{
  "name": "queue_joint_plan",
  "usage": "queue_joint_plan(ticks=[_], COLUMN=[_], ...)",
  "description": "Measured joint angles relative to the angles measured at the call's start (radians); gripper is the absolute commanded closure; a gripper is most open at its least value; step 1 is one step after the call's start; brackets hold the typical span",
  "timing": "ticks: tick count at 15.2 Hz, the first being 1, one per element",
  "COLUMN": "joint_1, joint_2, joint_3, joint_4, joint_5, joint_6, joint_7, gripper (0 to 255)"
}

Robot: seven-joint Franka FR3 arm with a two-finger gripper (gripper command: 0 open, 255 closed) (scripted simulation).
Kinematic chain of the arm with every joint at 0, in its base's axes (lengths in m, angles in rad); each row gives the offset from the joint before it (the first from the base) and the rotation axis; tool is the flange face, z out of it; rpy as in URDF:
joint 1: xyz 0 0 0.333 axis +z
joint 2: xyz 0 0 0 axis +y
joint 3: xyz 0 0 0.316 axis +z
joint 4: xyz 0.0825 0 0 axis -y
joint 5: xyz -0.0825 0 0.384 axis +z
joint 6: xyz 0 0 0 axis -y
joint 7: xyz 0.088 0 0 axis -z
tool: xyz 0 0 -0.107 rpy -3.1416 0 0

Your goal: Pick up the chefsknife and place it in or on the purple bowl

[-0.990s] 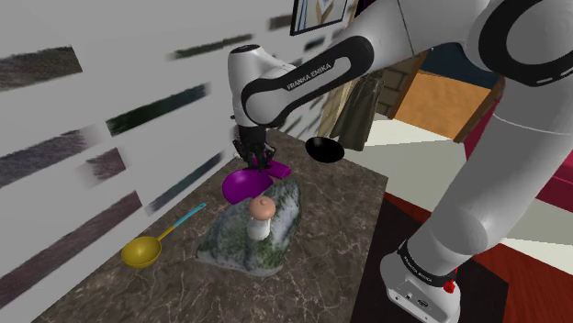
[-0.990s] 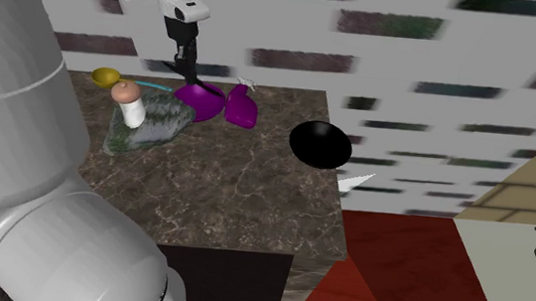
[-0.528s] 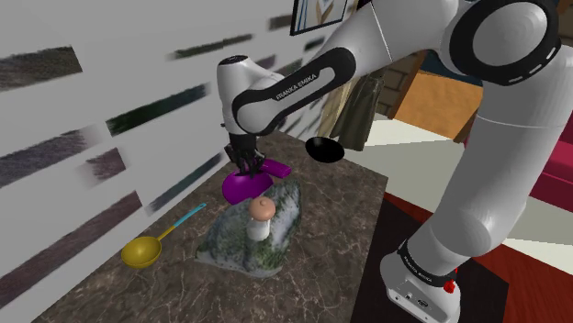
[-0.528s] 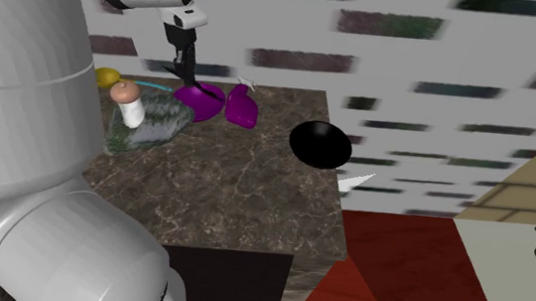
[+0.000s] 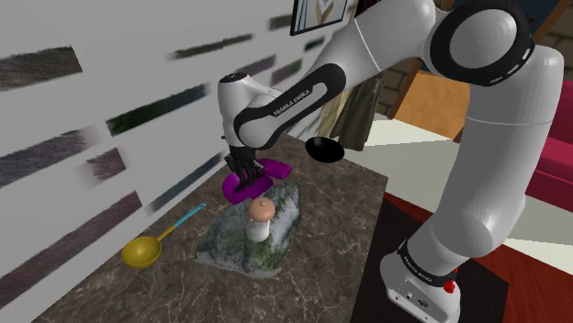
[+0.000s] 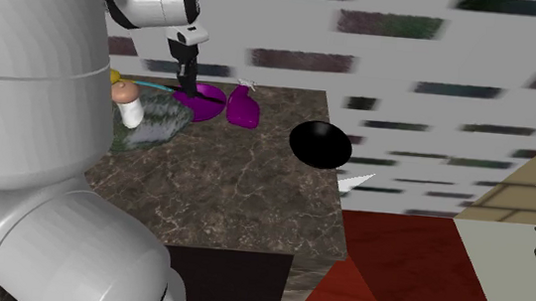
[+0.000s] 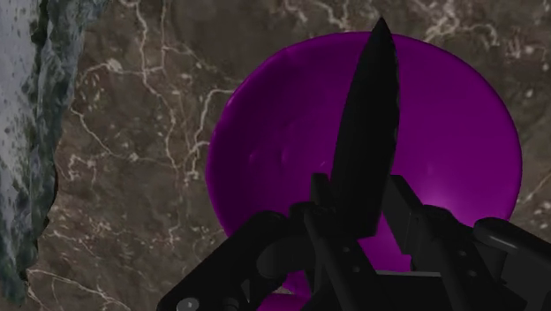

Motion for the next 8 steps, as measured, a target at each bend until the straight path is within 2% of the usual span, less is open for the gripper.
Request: queue_joint_plan(ticks=[8], joint_1=[0.010], joint_2=[0.033], joint_3=[-0.013], joint_4=[-0.005], joint_5=[-0.023], joint_6=[0.033], joint_7=[0.015], gripper=[255])
